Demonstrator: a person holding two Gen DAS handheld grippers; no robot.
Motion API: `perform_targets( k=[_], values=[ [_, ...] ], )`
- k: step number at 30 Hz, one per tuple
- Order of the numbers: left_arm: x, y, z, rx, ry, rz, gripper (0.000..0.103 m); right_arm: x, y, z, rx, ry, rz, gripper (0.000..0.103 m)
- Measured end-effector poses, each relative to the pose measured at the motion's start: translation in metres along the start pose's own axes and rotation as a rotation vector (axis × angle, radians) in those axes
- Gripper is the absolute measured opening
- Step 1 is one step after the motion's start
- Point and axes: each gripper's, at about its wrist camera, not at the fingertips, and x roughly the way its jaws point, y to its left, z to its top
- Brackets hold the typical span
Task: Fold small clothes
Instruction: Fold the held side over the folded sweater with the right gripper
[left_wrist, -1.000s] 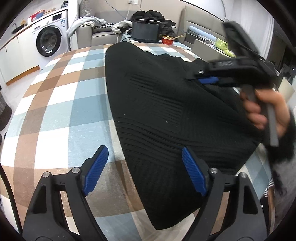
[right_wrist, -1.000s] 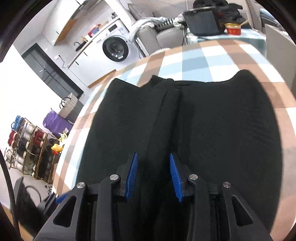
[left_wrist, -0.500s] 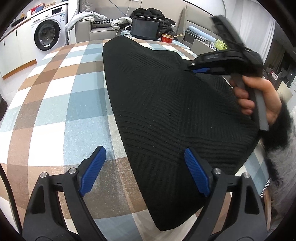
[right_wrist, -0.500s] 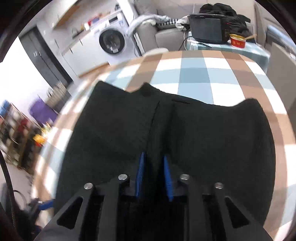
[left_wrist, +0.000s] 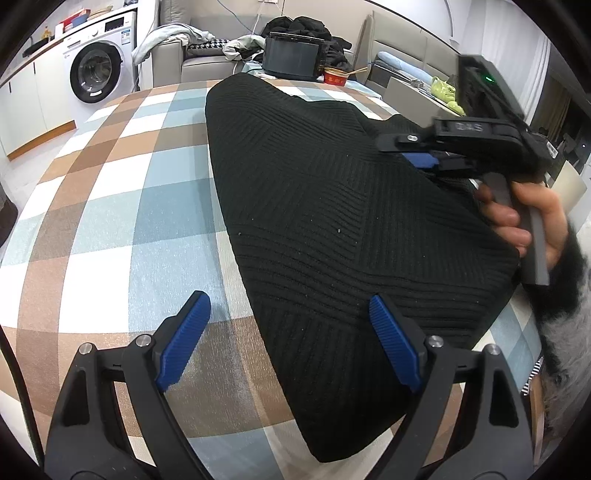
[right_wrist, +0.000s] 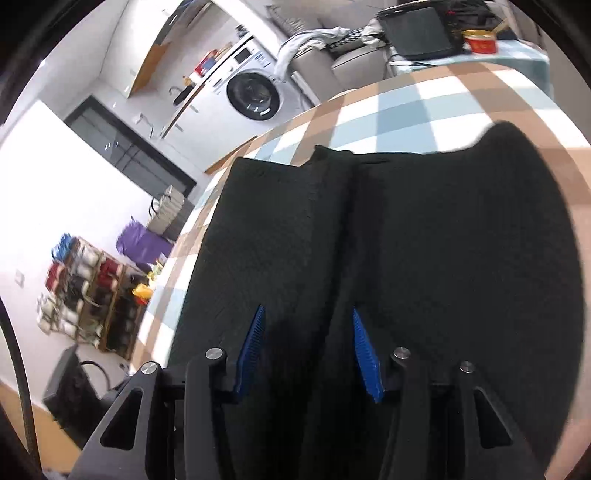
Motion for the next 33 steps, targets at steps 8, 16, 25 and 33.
perform_targets(
  k=[8,16,25,33],
  values=[
    [-0.007,0.002,0.003,0.015,-0.020,0.038,0.087,0.005,0.024,0.004,-0.127,-0.050,-0.098,0.012],
    [-0.031,0.007,0.014,0.014,-0.087,0.055,0.087,-0.082,0.045,0.001,-0.223,-0.214,-0.230,0.011],
    [-0.016,0.003,0.012,0.005,-0.041,0.025,0.087,-0.061,-0.086,-0.012,0.009,-0.085,-0.315,0.018],
    [-0.008,0.004,0.011,-0.023,-0.023,0.013,0.087,-0.094,-0.061,-0.053,-0.009,-0.110,-0.261,0.037]
  ],
)
